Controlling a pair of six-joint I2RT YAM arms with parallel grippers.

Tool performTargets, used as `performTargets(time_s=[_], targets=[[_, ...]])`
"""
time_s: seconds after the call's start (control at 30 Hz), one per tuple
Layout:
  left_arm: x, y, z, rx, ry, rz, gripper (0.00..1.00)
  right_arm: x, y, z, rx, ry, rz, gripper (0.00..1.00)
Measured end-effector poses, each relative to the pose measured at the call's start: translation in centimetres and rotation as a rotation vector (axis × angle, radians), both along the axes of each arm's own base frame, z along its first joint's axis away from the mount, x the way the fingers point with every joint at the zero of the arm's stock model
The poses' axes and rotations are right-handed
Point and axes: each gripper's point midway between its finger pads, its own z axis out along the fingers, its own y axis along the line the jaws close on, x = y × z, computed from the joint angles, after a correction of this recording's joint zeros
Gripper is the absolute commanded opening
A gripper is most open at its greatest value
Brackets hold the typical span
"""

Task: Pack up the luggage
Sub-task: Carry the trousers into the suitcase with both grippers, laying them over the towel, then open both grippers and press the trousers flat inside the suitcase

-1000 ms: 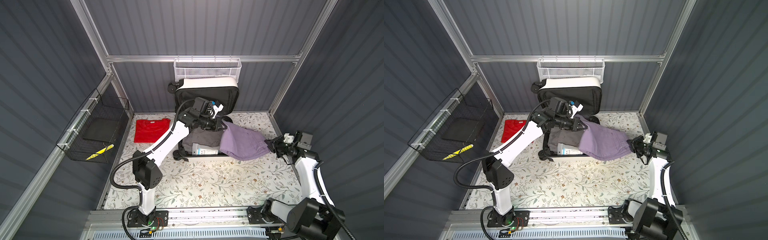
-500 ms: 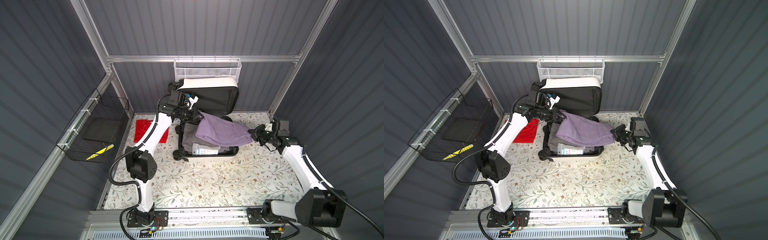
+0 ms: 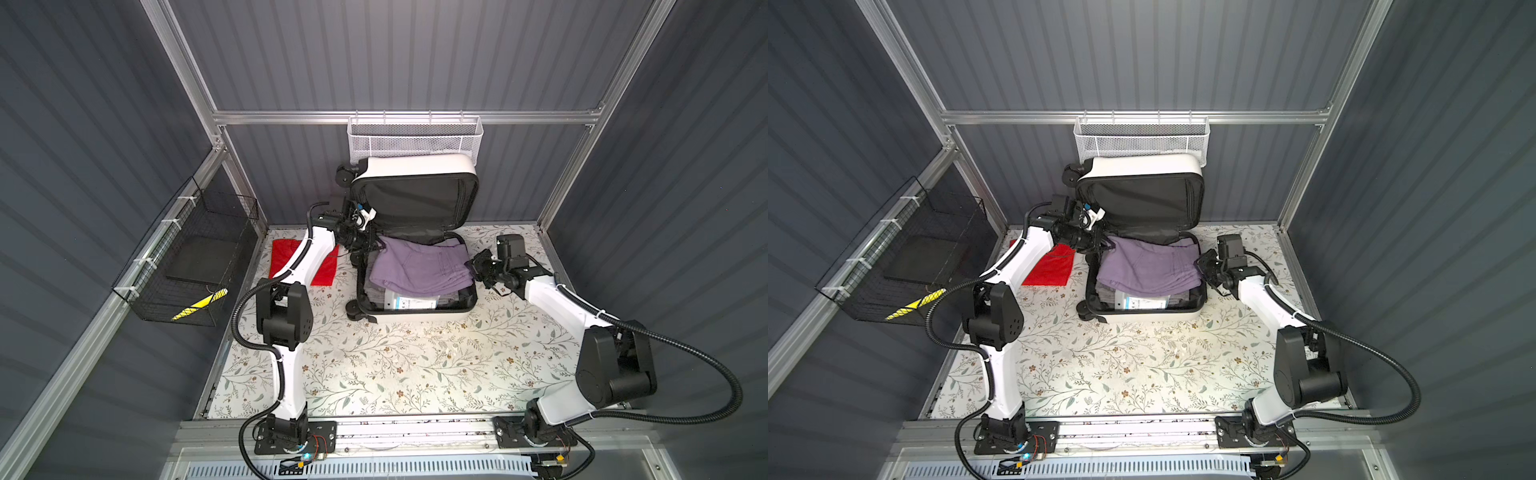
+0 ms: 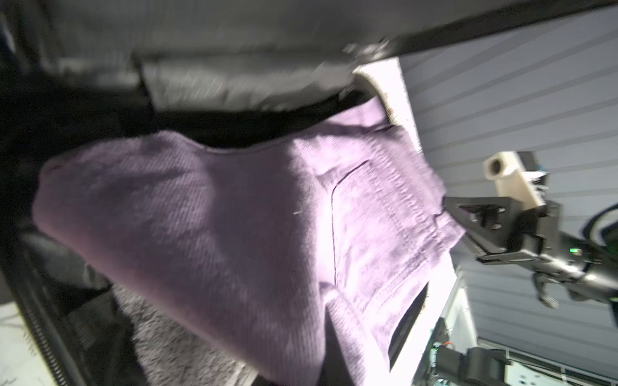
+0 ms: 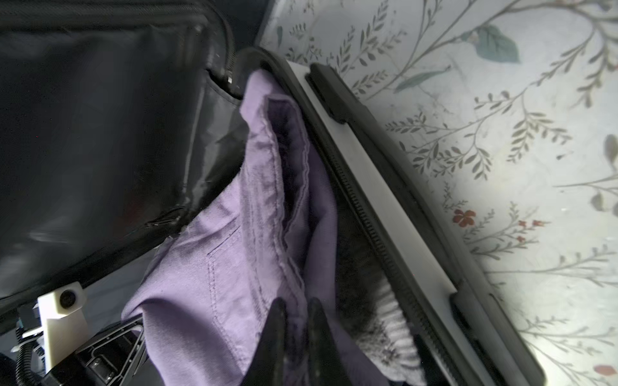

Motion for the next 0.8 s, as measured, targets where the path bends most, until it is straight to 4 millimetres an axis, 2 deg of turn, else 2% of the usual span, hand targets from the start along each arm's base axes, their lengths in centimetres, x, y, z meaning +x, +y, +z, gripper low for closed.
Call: performTargets(time_s=[0.13, 0.23, 0.7, 0.73, 0.8], targets=[[-1.0, 0.9, -3.6, 0.054, 0.064, 0.009, 0.0, -0.4, 0.1, -2.2, -0.014, 0.028, -0.007, 0.0], [-1.1, 1.5, -4.9, 0.08, 0.074, 0.021, 0.0, -0.5, -0.1, -3.2, -0.022, 0.038, -0.017, 0.0], [0.1, 3.7, -5.0, 0.132, 0.039, 0.088, 0.0, -1.0, 1.5, -3.4, -0.039, 0.03, 0.011, 0.0], [0.1, 3.8, -5.0, 0.135, 0.04, 0.09, 0.02, -1.1, 1.6, -3.4, -0.041, 0.03, 0.012, 0.0], [0.1, 3.9, -5.0, 0.136, 0.039, 0.091, 0.34, -1.0, 1.6, -3.6, -0.042, 0.033, 0.013, 0.0]])
